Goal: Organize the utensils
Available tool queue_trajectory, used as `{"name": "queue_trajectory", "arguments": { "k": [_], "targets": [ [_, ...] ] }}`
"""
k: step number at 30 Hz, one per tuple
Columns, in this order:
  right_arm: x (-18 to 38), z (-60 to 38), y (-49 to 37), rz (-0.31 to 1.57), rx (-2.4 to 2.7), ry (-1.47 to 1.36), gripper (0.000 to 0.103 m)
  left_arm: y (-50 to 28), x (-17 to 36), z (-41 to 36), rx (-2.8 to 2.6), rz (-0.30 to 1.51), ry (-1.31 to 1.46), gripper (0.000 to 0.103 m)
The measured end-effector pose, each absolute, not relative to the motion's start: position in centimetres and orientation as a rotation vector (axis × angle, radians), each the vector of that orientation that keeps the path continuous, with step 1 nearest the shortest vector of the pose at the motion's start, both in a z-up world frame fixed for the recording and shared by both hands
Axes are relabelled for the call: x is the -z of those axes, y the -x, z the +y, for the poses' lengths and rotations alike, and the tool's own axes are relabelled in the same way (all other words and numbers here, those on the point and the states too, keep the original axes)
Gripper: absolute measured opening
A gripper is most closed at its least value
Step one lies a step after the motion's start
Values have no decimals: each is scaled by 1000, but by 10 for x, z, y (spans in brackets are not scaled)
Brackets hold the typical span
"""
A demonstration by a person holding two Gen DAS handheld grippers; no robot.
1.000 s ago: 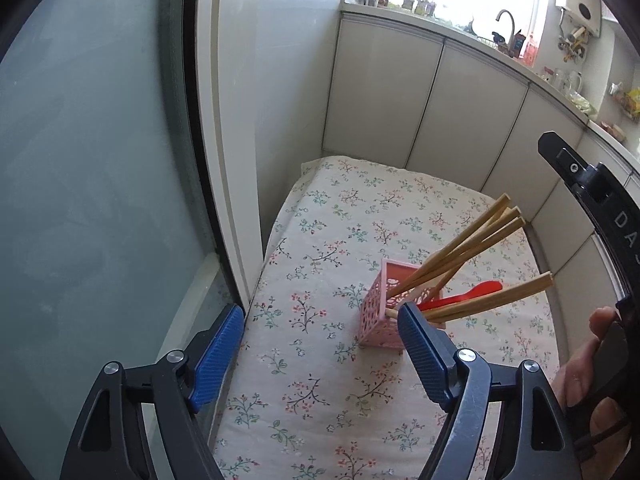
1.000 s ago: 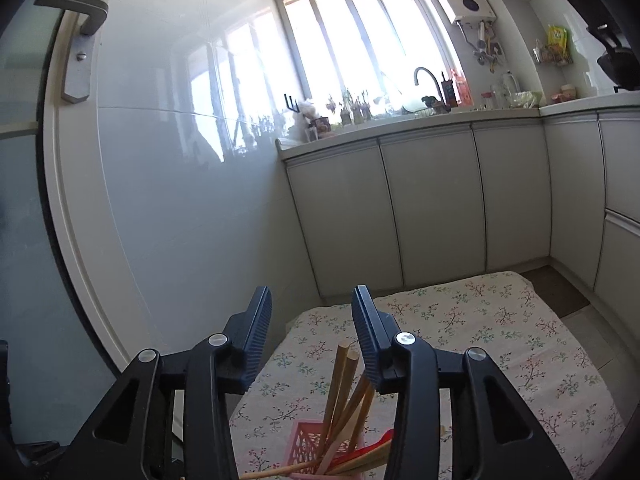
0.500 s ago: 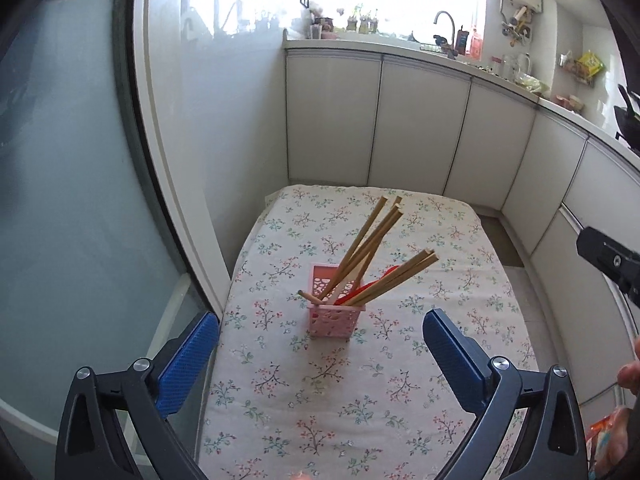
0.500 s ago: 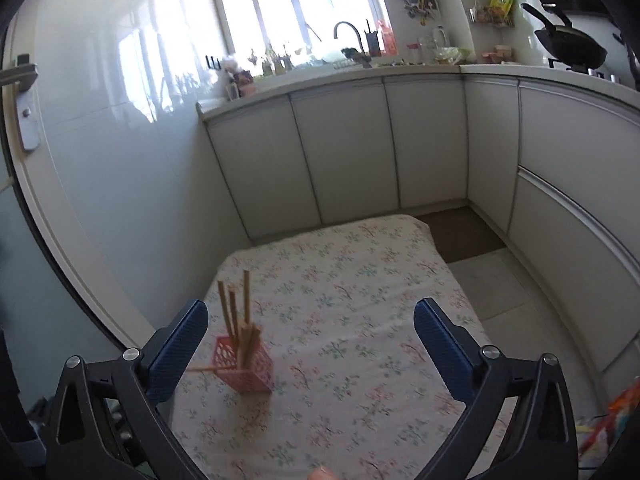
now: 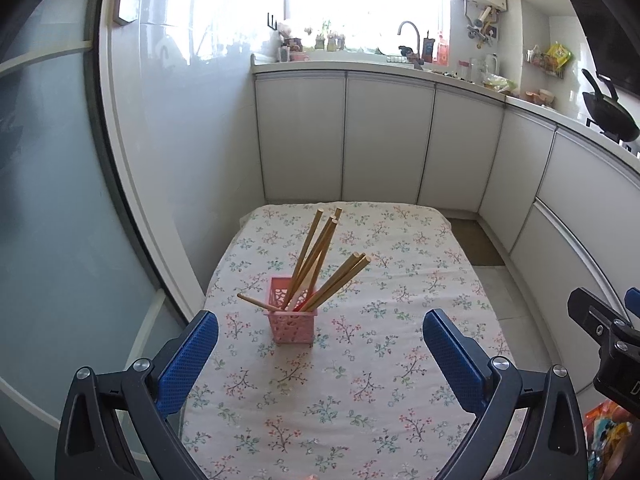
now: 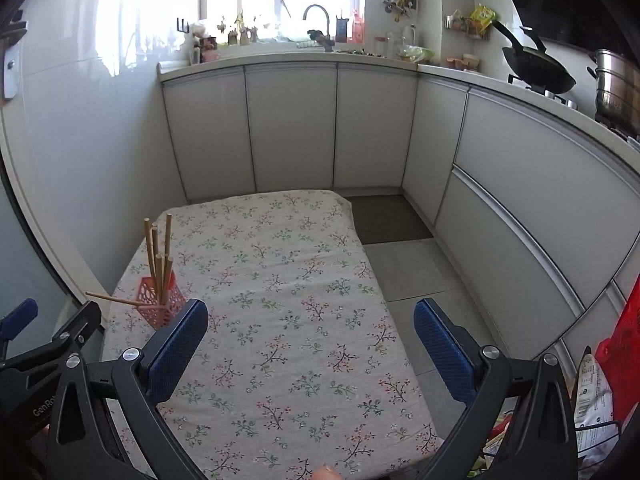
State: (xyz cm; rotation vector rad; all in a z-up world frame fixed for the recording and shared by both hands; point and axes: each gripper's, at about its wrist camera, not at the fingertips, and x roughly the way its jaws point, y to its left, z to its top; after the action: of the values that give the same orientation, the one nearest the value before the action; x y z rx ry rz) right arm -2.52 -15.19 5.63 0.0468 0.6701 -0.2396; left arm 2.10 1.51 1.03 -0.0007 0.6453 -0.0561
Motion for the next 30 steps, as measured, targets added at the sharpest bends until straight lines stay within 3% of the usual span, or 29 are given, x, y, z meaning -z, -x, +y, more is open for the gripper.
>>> {"name": "queue_trajectory", "arguments": {
  "k": [30],
  "targets": [
    [-59,-141,17,677,206,-50,103,-22,-8,18,45,645,-9,103]
  ]
}}
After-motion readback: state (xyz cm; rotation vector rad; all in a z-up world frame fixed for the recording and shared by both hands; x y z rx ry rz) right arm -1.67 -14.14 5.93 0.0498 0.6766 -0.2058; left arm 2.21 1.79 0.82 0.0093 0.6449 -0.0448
